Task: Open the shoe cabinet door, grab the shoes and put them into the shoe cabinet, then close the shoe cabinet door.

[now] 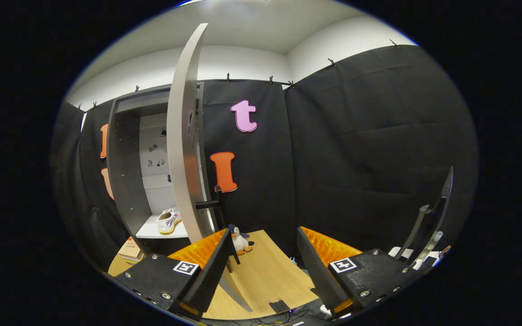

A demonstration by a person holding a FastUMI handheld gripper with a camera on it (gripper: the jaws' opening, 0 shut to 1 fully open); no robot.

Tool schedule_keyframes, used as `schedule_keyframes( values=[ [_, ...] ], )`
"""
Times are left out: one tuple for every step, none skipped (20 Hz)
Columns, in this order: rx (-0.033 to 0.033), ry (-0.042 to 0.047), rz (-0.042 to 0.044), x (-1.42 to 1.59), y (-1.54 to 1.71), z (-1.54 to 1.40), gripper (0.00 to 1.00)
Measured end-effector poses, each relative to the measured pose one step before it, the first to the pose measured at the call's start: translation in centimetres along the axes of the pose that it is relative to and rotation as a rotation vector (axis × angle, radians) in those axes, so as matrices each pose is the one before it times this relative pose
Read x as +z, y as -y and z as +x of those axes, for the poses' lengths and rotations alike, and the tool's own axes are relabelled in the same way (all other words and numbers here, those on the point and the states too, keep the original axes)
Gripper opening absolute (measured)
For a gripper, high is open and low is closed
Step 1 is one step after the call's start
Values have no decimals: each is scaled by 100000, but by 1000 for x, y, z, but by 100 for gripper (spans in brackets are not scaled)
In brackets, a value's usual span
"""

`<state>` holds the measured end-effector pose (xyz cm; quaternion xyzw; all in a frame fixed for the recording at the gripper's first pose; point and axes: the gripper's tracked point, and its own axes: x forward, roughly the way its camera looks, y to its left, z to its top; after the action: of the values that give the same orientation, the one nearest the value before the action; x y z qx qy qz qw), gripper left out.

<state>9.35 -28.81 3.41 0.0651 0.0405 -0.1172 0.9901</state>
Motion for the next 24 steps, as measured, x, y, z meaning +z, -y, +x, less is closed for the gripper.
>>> schedule_keyframes(
  values=[
    [1538,-8,806,36,-290,243,90],
    [784,-588,453,-294,-182,283,90],
    [843,-623,119,-395,-340,224,90],
    [1036,-499,87,-193,-415,84,90],
    [3,187,-420,-50,28,125,90],
    [230,1028,-464,118,-174,-20,89],
    [600,-11,-650,-49,-398,-16,89],
    [322,27,-335,34,-403,-110,88],
    [230,65,-1167,-74,-230,10,87],
    [575,179,-1017,99,-292,-117,87],
    [1132,-55,-388,69,-311,-254,86],
    [1682,113,92,3,-555,-258,86],
    [2072,-112,473,-52,-628,-270,86],
    [2446,-37,439,-129,-1064,-293,86],
    [2655,2,-46,-136,-1015,-60,86],
    [2762,186,-522,50,-1101,-74,86],
    [2954,40,-714,3,-1183,28,86],
    [3114,59,-424,-147,-1277,149,86],
    [3192,78,-365,-104,-1216,155,86],
    [3343,79,-208,-88,-1346,134,86],
    [3327,-74,-137,-18,-1240,312,86],
    [3246,37,-170,-68,-1228,394,86],
    [3221,268,-379,9,-1142,469,86],
    [3082,101,-236,33,-1207,467,86]
  ],
)
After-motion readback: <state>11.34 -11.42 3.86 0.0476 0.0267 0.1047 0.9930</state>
